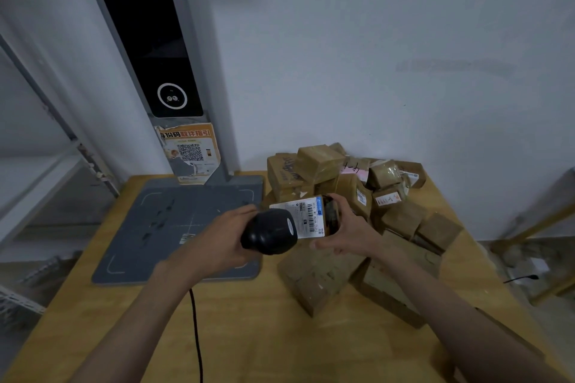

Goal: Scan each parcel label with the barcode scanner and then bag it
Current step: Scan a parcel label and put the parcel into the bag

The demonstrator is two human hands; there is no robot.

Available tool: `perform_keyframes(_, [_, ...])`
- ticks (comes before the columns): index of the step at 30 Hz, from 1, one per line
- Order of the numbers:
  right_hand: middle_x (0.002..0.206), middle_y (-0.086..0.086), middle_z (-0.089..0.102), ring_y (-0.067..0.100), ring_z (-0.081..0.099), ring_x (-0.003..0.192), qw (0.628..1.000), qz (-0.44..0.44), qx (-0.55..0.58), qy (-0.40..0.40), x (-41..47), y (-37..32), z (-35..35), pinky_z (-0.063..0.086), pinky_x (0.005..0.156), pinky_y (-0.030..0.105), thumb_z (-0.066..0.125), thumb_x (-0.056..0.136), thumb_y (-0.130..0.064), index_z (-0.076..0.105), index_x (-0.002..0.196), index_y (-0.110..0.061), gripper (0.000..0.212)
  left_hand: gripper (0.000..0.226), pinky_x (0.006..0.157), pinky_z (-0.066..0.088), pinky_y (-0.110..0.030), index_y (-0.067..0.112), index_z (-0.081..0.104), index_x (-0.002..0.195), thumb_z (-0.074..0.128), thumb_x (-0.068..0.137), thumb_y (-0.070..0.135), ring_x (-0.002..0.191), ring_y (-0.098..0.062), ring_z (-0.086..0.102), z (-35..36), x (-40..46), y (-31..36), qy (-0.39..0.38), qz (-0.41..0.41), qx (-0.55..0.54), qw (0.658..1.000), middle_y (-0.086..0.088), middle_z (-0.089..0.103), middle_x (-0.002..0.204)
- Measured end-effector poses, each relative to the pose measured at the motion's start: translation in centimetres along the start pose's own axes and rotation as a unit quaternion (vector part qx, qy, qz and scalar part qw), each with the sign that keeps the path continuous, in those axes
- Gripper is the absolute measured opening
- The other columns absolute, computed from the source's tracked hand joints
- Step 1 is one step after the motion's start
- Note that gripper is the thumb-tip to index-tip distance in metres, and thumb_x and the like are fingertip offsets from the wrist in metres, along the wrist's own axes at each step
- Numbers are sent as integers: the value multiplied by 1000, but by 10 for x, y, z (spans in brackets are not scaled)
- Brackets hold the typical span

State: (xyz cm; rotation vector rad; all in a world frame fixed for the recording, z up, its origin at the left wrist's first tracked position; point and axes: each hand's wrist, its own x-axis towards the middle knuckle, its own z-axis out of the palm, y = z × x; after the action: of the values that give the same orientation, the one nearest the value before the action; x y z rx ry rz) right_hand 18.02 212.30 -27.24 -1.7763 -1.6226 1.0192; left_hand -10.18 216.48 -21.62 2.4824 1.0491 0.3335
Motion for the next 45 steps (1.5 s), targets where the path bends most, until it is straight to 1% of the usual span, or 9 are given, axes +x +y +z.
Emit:
perform_keyframes(16, [123,-4,56,5,68,65,1000,12,0,-6,0,0,1,58,58,23,91,70,-30,13,152,-35,114,45,69,42,-19,45,48,89,85,71,26,79,1,56,-12,-9,0,2,21,2,1000,18,50,88])
perform_keyframes(22, [129,-5,51,11,68,82,1000,2,9,0,-9,-6,9,58,59,23,90,70,-33,10,152,-36,115,36,74,50,-25,32,58,96,85,72,27,84,-2,58,-15,-18,1,5,23,-2,1000,16,54,91])
perform_keyframes(27, [143,-9,49,16,57,124,999,12,26,36,-39,-1,24,55,97,42,84,57,-69,4,151,-45,126,42,79,52,-26,36,59,99,85,71,19,89,-5,61,-8,-17,5,-11,6,-27,1000,13,60,95])
perform_keyframes(30, [140,-7,50,14,51,129,996,30,56,58,-74,11,29,44,110,41,87,68,-52,5,154,-34,120,52,77,48,-21,50,49,95,84,72,20,90,-3,60,11,-11,17,-45,26,-50,997,14,61,96])
perform_keyframes(33, [126,-8,59,11,61,114,989,70,77,102,-117,37,30,50,102,40,90,69,-37,14,149,-29,111,42,84,52,-29,38,60,106,83,73,30,95,-4,61,42,-2,38,-94,62,-66,991,11,64,103])
perform_keyframes(36, [116,-2,64,15,67,101,976,125,95,148,-167,61,31,59,87,38,90,69,-29,19,137,-39,98,44,80,45,-7,34,59,112,82,76,24,92,8,55,75,6,71,-137,107,-89,981,18,62,104])
perform_keyframes(38, [114,0,64,16,68,94,967,152,103,179,-201,74,31,61,78,33,89,70,-28,22,131,-43,92,44,83,49,-13,33,60,114,81,76,24,95,8,57,99,9,98,-160,127,-104,973,17,64,106])
perform_keyframes(40, [111,0,64,13,67,87,955,172,102,220,-237,86,32,61,72,32,87,72,-34,23,130,-43,87,42,87,53,-28,30,62,113,80,76,24,99,-1,60,122,8,127,-185,131,-105,968,15,66,107])
perform_keyframes(45, [118,1,61,20,68,97,920,225,109,302,-323,115,30,61,78,39,79,69,-55,27,128,-43,80,42,82,56,-28,28,67,117,79,77,25,97,-2,64,174,-3,202,-243,202,-116,942,11,70,106])
